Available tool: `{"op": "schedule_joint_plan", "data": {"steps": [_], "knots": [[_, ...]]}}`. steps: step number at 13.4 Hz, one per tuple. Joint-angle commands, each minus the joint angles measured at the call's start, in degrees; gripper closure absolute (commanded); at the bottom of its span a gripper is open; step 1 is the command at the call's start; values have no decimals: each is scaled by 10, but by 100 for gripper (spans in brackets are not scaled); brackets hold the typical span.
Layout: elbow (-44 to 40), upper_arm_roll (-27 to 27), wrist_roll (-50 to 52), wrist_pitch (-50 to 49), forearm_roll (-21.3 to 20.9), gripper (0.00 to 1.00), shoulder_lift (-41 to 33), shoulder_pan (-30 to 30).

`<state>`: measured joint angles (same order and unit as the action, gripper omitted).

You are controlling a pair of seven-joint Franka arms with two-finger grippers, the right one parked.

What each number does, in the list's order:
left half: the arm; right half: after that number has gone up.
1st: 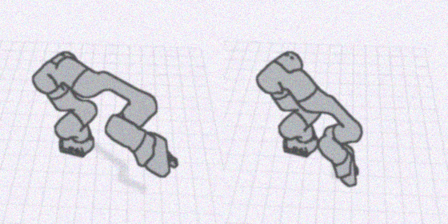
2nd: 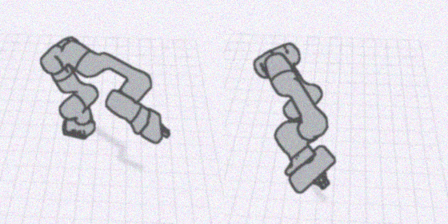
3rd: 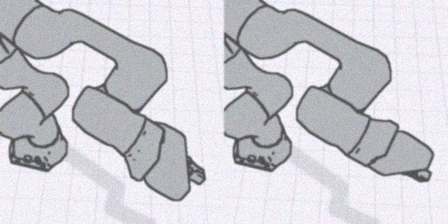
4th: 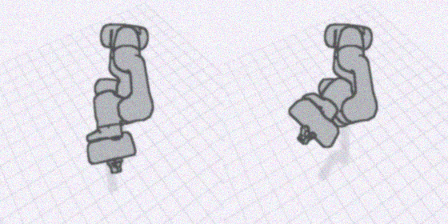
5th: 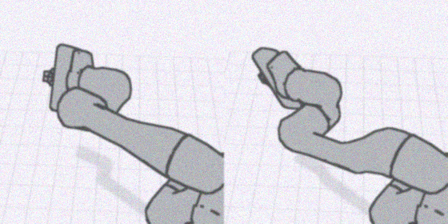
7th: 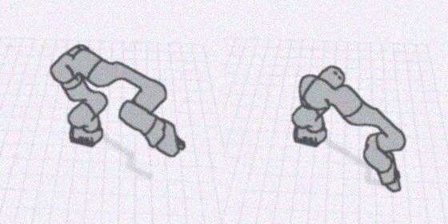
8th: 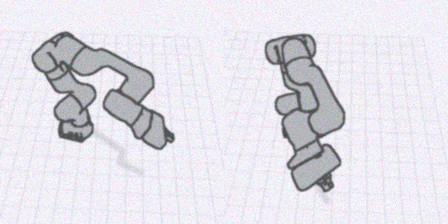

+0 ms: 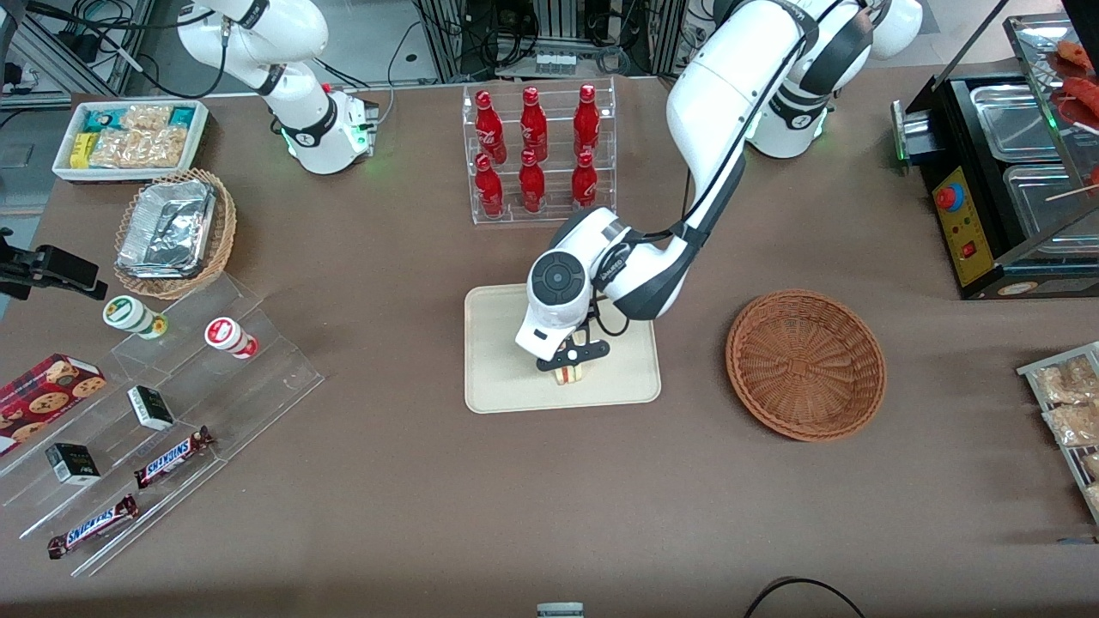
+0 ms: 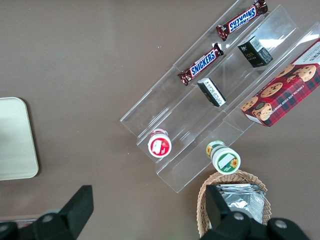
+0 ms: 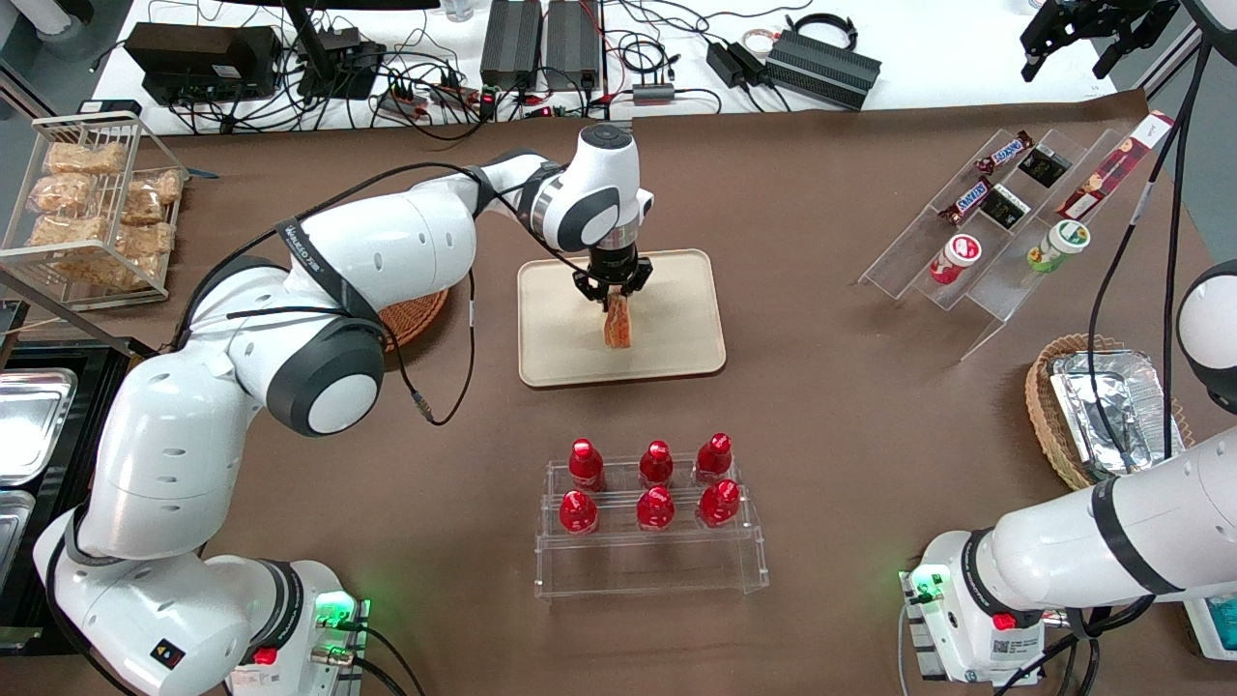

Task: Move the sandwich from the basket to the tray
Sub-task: 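Lift the sandwich and carry it over the cream tray, then lower the sandwich onto the tray and open the left gripper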

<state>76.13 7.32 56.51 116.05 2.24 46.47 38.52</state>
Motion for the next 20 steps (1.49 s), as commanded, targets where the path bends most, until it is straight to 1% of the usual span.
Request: {"op": "schedule_joint_plan", "data": {"steps": [1, 3, 6, 7, 10, 11, 12, 14, 15, 16, 18, 20], "knots": [[-15, -6, 13, -6, -8, 0, -23, 4], [-16, -6, 7, -43, -9, 0, -56, 0], [-43, -6, -5, -96, -9, 0, -97, -12], [-54, -7, -30, -108, -7, 0, -108, -14], [-54, -7, -99, -127, -8, 0, -124, -52], [-49, -8, -138, -139, -13, 0, -131, -56], [-43, -12, -188, -142, -14, 0, -135, -68], [-20, -19, -207, -166, -15, 0, -159, -92], [-10, -33, -212, -171, -13, 0, -172, -106], [0, -36, -219, -180, -12, 0, -184, -129], [31, -38, -290, -184, -15, 0, -212, -161], [73, -41, -336, -184, -15, 0, -250, -193]]}}
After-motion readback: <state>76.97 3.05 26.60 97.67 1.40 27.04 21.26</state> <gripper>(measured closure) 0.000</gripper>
